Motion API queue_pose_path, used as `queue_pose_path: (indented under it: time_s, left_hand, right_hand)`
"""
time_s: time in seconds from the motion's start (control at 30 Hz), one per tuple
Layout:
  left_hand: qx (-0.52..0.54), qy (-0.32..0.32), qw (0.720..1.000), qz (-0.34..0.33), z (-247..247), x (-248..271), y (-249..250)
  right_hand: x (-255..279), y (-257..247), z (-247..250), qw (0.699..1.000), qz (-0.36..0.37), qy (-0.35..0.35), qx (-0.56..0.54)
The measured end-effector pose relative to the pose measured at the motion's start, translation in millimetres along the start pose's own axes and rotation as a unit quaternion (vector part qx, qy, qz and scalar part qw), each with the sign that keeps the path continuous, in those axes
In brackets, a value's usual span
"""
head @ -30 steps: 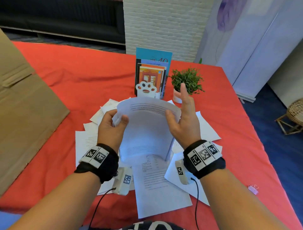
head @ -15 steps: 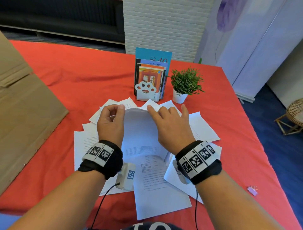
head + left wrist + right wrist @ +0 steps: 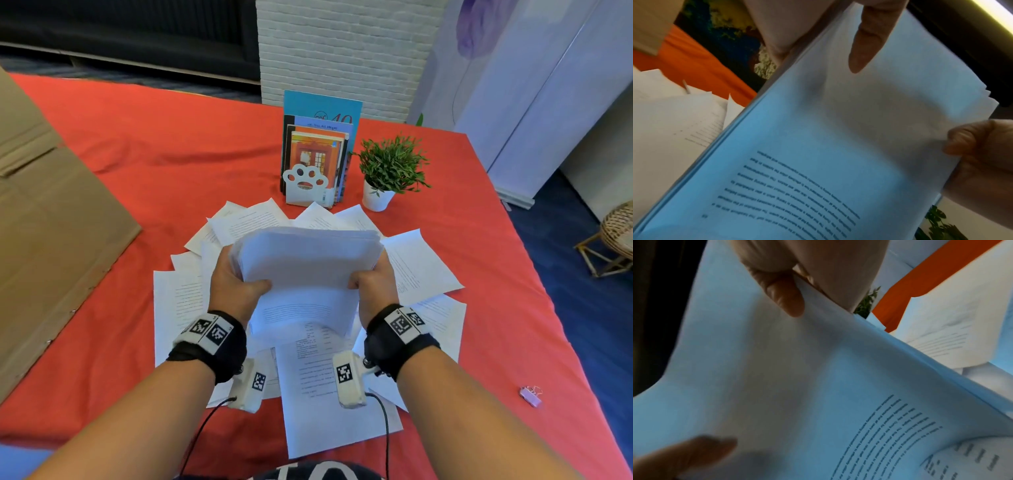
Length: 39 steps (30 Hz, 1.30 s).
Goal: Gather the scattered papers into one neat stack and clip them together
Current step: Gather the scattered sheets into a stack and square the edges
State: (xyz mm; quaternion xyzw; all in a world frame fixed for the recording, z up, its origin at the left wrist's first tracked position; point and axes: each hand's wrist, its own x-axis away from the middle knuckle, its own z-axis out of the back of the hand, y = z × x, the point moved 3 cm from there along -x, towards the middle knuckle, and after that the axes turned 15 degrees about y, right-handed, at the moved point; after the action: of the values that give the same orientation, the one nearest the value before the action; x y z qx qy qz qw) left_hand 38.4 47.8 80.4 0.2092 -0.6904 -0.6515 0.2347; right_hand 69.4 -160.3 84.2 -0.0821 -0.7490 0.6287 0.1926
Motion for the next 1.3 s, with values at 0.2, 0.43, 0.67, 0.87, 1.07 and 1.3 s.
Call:
queue_pose_path:
  time_s: [0.2,0.43,0.67,0.87,1.07,1.3]
  left_hand:
    - [-0.002,-0.016,0.998,0.064,-3.1,-4.9,-10.4]
    - [0.031,-0.02,0.999,0.041,-5.8,-10.8,-5.2]
    - [0.056,-0.024,0.996,0.061,-1.4,-14.1,-8.4]
    - [0.046,-0.027,0.995,0.084,-2.1,-9.6,-16.8]
    - [0.044,-0.042,0.995,0.083,-5.1,-7.4,-15.7]
    - [0.08,-0.032,0.996,0.036,-2.4,-8.6,-2.4]
  right_hand:
    - [-3.8,5.4,-4.7,1.0,-0.028,0.001,-0.005]
    - [-1.4,-23.5,-4.4,0.942,0.311,0.004,0.122]
    - [6.0,-34.1,-3.0,0.839,0.479,0.0,0.257]
    - [6.1,-30.0,-6.8,0.842,0.468,0.01,0.267]
    - [3.7,-25.3,-1.3,0.828,0.487,0.034,0.276]
    - [6.1,-29.1,-1.6,0.839,0.48,0.004,0.256]
